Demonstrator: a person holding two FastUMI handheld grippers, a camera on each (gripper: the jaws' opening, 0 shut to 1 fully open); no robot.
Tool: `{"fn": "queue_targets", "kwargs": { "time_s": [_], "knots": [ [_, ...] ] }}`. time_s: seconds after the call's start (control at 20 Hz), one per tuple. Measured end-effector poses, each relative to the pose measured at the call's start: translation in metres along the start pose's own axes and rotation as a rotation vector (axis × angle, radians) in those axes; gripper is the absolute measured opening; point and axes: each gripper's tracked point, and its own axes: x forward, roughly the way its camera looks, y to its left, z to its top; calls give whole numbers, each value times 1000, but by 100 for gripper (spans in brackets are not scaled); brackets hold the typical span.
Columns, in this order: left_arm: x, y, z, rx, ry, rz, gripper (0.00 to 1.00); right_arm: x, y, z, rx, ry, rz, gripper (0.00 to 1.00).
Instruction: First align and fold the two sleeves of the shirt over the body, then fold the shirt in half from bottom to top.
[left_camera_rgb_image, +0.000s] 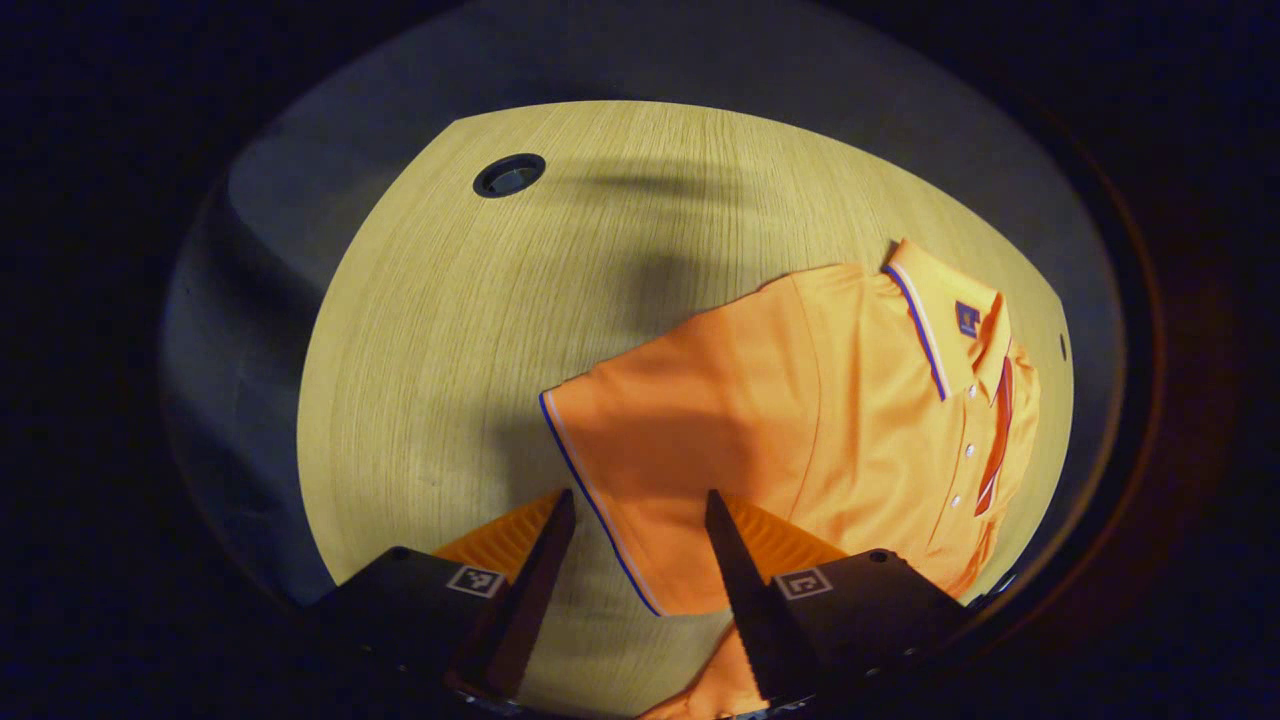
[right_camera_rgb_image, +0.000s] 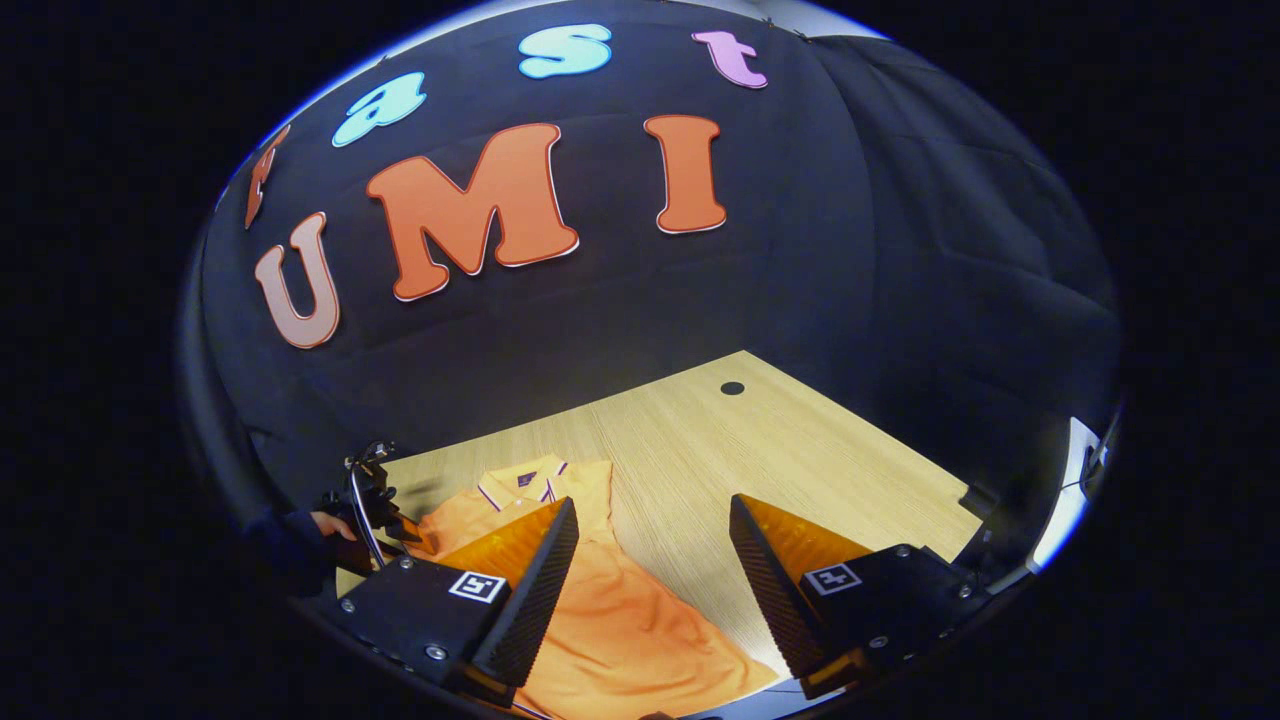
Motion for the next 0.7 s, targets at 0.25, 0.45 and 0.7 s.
{"fn": "queue_targets", "kwargs": {
  "time_s": [0.25,0.45,0.7],
  "knots": [
    [-13,-29,17,125,-105,-124,5,-3,-10,-11,47,18,-10,93],
    [-45,-57,31,187,-173,-183,5,-3,-15,-13,62,21,-24,93],
    [-71,-102,44,284,-236,-226,5,-8,-26,-13,72,16,-28,93]
  ]
}}
